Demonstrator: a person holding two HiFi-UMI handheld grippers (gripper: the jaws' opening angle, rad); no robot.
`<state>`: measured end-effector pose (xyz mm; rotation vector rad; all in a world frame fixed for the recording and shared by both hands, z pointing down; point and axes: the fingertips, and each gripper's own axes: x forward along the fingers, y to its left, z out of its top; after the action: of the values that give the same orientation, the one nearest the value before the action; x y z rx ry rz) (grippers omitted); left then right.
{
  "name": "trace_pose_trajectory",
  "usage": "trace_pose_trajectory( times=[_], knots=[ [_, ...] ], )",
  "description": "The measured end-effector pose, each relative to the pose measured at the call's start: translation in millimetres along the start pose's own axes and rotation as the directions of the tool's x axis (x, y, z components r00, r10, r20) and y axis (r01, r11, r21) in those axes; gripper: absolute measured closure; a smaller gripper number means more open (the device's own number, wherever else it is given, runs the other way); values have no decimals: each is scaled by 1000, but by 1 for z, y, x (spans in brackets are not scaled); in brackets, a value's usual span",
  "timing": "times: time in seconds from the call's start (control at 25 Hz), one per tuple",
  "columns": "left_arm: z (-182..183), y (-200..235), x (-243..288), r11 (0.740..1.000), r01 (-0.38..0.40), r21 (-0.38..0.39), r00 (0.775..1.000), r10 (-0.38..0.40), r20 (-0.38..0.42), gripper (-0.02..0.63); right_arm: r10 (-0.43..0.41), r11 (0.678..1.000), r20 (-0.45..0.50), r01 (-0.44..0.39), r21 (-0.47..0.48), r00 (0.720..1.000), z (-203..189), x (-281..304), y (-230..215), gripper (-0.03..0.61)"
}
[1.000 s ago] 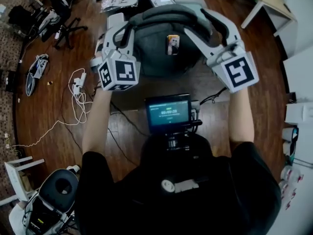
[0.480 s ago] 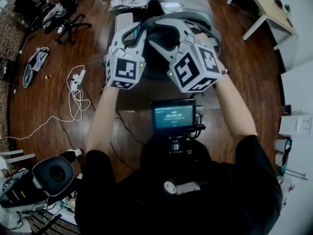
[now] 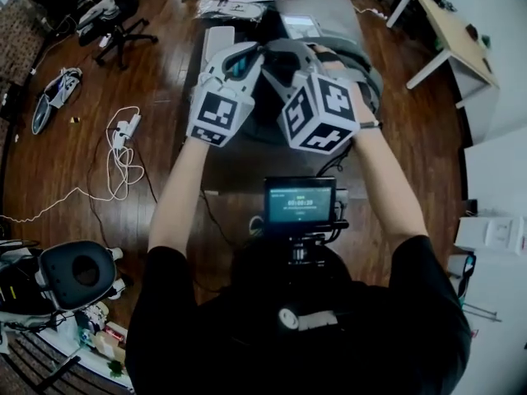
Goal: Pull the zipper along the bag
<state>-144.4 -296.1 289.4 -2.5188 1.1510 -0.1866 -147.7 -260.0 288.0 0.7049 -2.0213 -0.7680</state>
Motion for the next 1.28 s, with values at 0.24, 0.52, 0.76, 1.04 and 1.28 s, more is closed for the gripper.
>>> trace_pose_trajectory(
  times=[0.24,0.52,0.76,1.04,1.28],
  knots=[
    [8,-10,-1,993,105,56,992,-108,62,615,16,997,-9,-15,80,1000,-3,-3,3,465],
    [26,-23,-13,966,140,217,974,-173,143,615,109,965,-15,-102,242,994,-1,-16,6,448],
    [36,-31,-35,943,123,310,967,-185,178,615,141,962,-12,-134,240,990,5,-17,18,446],
    [40,-35,-35,955,164,246,953,-217,210,617,35,992,-62,-27,124,998,-7,-13,13,518],
    [17,-39,-43,984,146,100,972,-162,172,609,-26,990,42,20,137,999,-5,-20,13,526]
  ],
)
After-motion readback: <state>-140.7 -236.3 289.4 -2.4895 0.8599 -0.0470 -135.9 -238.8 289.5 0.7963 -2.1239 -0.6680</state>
